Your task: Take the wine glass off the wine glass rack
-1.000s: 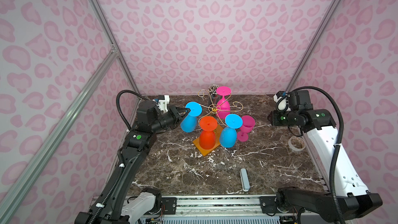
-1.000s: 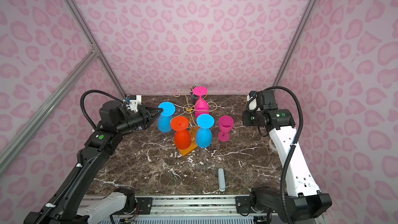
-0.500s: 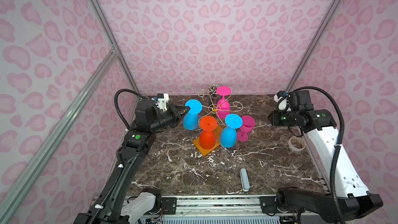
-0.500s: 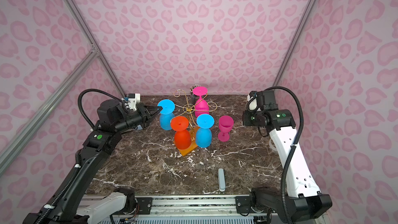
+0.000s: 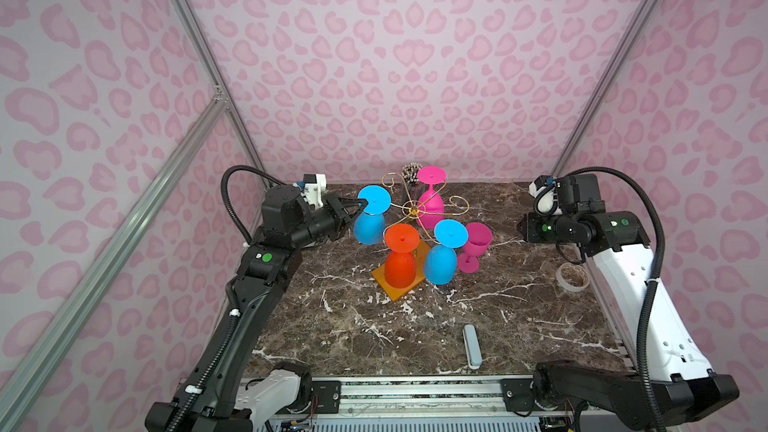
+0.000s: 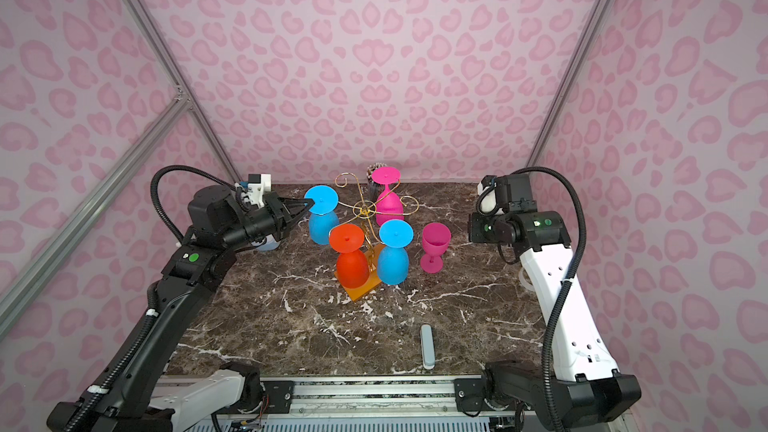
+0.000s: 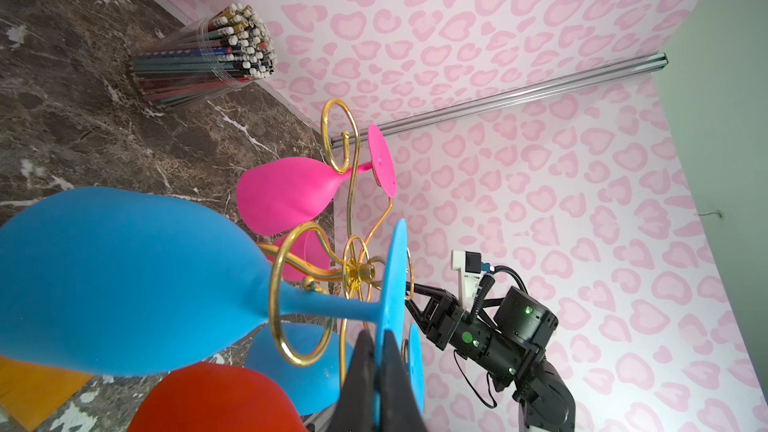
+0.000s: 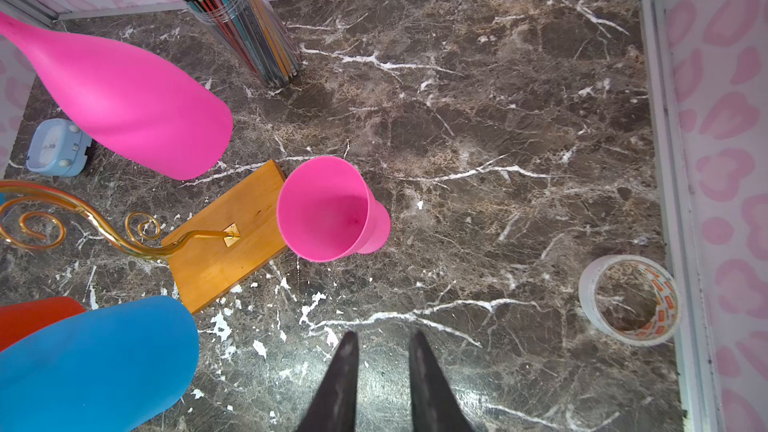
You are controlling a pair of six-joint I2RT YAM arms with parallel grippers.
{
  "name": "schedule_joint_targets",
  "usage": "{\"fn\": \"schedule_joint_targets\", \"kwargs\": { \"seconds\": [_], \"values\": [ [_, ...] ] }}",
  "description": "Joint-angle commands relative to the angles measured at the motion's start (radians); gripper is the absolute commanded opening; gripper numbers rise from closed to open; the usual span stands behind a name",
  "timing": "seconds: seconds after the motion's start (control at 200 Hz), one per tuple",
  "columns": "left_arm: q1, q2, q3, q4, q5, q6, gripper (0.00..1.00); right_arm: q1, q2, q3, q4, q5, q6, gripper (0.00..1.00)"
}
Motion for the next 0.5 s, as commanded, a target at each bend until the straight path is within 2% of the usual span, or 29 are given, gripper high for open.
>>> {"fn": "schedule_joint_targets", "kwargs": {
  "seconds": [0.0,0.495],
  "values": [
    [0.001,-0.006,0.006,0.021,-0.032,0.023,0.03,0.001,0.003,0.001,0.003,0.002,0.003,0.24],
    [0.011,0.013,0.015,0.031,-0.058,0.034,0.03,0.0,0.003,0.003,-0.003,0.004,0.004,0.24]
  ]
}}
